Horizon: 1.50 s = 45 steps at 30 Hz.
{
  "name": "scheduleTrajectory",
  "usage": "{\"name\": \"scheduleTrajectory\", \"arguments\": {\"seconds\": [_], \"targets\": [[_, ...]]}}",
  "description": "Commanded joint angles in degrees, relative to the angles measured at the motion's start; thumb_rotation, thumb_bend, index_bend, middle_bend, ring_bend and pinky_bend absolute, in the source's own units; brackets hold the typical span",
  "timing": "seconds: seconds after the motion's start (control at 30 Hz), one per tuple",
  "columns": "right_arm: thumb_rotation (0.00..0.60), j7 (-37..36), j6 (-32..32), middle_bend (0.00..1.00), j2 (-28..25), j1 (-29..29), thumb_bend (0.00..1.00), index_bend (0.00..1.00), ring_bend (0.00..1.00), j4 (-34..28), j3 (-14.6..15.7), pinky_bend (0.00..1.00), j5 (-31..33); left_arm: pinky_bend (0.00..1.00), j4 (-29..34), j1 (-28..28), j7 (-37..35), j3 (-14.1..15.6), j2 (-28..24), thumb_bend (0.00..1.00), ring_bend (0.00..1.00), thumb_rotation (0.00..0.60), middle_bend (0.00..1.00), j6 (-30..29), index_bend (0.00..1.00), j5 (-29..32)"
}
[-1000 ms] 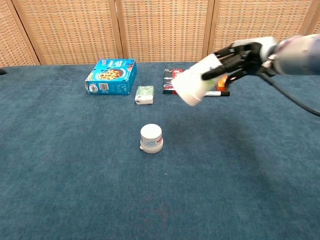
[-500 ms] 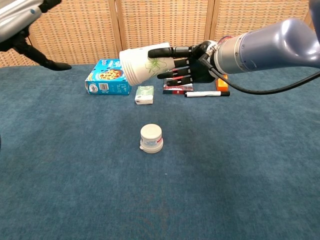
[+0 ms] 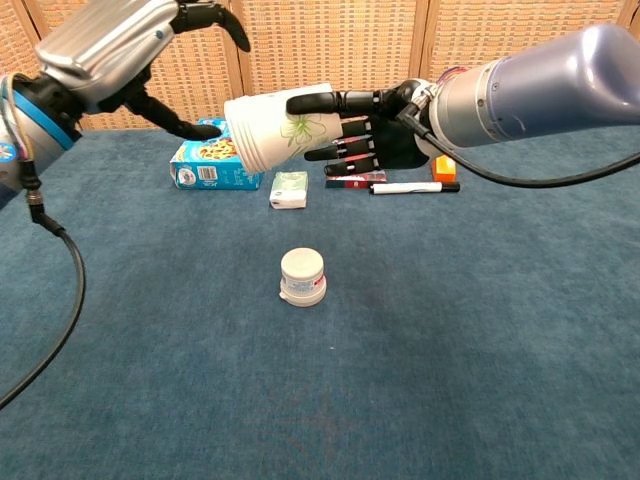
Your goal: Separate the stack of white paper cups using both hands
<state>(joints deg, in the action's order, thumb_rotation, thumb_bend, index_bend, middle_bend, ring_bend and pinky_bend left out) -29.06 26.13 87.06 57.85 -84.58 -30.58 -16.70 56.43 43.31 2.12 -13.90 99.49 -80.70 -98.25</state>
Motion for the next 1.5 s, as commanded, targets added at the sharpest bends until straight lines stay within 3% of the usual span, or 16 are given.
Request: {"name": "scheduleTrajectory", "arguments": {"seconds": [0.03, 0.33, 0.57, 1.1, 1.5], "targets": [[0.6, -0.2, -0.3, 0.57, -0.1, 0.0, 0.43, 0.55, 0.46, -0.2, 0.1, 0.63, -0.3, 0.0, -2.8, 1.2, -0.9, -0.2, 2.4, 0.2, 0.0, 0.6, 0.0, -2.0, 0.37, -0.1], [0.6, -0.9, -0.7, 0.57, -0.8, -0.2, 0.43, 0.55, 0.46, -0.1, 0.5, 0.63, -1.1, 0.0, -9.1, 2.3, -3.5, 0.2, 7.0, 0.3, 0.0, 0.6, 0.0, -5.5, 0.43, 0.8], [0.6, -1.4, -1.1, 0.57, -1.2, -0.3, 0.43, 0.55, 0.46, 0.0, 0.8, 0.63, -1.6, 0.0, -12.2, 2.8, -4.9, 0.8, 8.7, 0.31, 0.0, 0.6, 0.0, -7.7, 0.46, 1.2], [0.6, -2.7, -1.6, 0.57, -1.0, -0.4, 0.43, 0.55, 0.46, 1.3, 1.4, 0.63, -2.3, 0.0, -13.2, 3.9, -4.8, 2.1, 9.6, 0.5, 0.0, 0.6, 0.0, -7.7, 0.56, 2.6], [0.6, -2.7, -2.0, 0.57, -1.5, -0.3, 0.43, 0.55, 0.46, 1.0, 2.0, 0.63, -3.3, 0.0, -12.9, 4.8, -4.2, 2.4, 9.7, 0.54, 0.0, 0.6, 0.0, -7.3, 0.6, 3.6]]}}
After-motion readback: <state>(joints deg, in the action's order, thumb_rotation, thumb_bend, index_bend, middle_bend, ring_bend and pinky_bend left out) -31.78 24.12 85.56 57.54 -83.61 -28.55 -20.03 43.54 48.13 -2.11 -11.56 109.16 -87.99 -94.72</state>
